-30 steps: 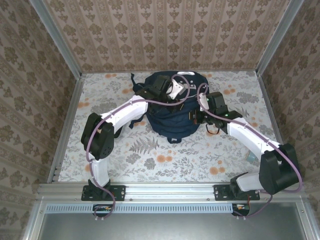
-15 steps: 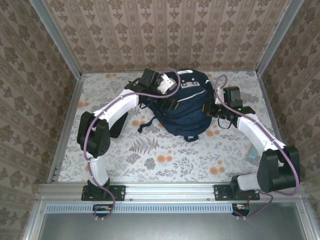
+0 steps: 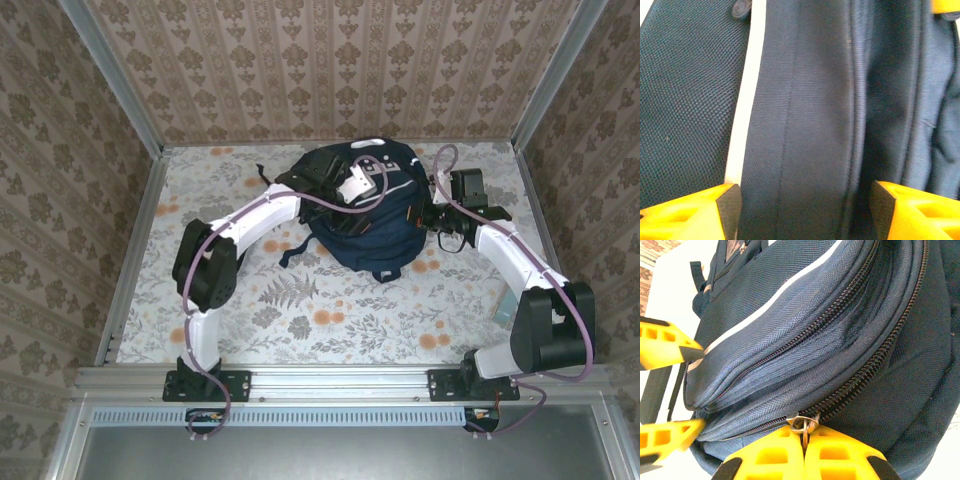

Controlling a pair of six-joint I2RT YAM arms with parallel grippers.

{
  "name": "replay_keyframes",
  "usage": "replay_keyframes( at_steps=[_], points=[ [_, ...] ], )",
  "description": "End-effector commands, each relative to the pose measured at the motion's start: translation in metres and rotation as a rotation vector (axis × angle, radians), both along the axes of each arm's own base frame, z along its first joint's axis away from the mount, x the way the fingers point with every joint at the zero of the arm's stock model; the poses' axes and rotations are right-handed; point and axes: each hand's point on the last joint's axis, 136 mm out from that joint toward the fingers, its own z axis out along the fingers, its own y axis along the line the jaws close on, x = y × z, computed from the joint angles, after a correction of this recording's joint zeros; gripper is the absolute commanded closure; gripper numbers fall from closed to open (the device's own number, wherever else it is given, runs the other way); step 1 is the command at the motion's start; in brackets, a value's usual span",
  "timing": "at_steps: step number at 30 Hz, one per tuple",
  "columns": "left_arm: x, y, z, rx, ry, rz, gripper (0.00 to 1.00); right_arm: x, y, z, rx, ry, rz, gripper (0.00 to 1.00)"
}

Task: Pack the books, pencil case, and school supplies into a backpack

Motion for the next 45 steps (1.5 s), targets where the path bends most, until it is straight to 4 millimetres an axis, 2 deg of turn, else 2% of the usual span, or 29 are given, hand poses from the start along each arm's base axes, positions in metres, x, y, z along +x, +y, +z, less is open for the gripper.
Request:
replay_keyframes(
  at_steps=[1, 4, 9, 11, 14, 15, 21, 25, 31, 34, 40, 45],
  points=[
    [0.004, 0.001, -0.006, 0.057, -0.022, -0.018, 0.33, 0.015, 0.005, 0.035, 0.034, -0.109, 0.023, 0.98],
    [0.009, 0.002, -0.01, 0.075, -0.028, -0.003, 0.43, 0.014, 0.004, 0.035, 0.031, -0.108, 0.026, 0.98],
    [0.014, -0.002, -0.009, 0.068, -0.018, 0.016, 0.76, 0.007, 0.004, 0.031, 0.013, -0.09, 0.041, 0.98],
    [0.015, -0.005, -0.005, 0.049, -0.015, 0.026, 0.86, 0.001, 0.005, 0.024, -0.009, -0.064, 0.054, 0.98],
    [0.019, -0.011, 0.006, -0.007, -0.016, 0.063, 0.96, -0.01, 0.009, 0.01, -0.066, -0.02, 0.082, 0.98],
    [0.02, -0.013, 0.013, -0.035, -0.015, 0.08, 0.99, -0.016, 0.013, 0.014, -0.089, -0.029, 0.097, 0.97],
    [0.029, -0.02, 0.05, -0.17, -0.024, 0.17, 1.0, -0.047, 0.044, 0.0, -0.194, 0.023, 0.225, 0.97],
    [0.031, -0.022, 0.066, -0.221, -0.027, 0.192, 1.0, -0.056, 0.066, -0.002, -0.156, 0.032, 0.26, 0.96],
    [0.034, -0.019, 0.077, -0.284, -0.016, 0.247, 1.0, -0.061, 0.109, 0.006, -0.028, 0.014, 0.327, 0.94],
    [0.035, -0.016, 0.083, -0.313, -0.015, 0.276, 1.0, -0.059, 0.125, 0.0, 0.0, 0.032, 0.347, 0.93],
    [0.036, -0.008, 0.093, -0.369, -0.002, 0.311, 1.0, -0.058, 0.146, 0.001, 0.072, 0.055, 0.35, 0.91],
    [0.045, 0.006, 0.094, -0.412, 0.034, 0.356, 1.0, -0.061, 0.151, 0.012, 0.148, 0.015, 0.348, 0.9]
  ],
)
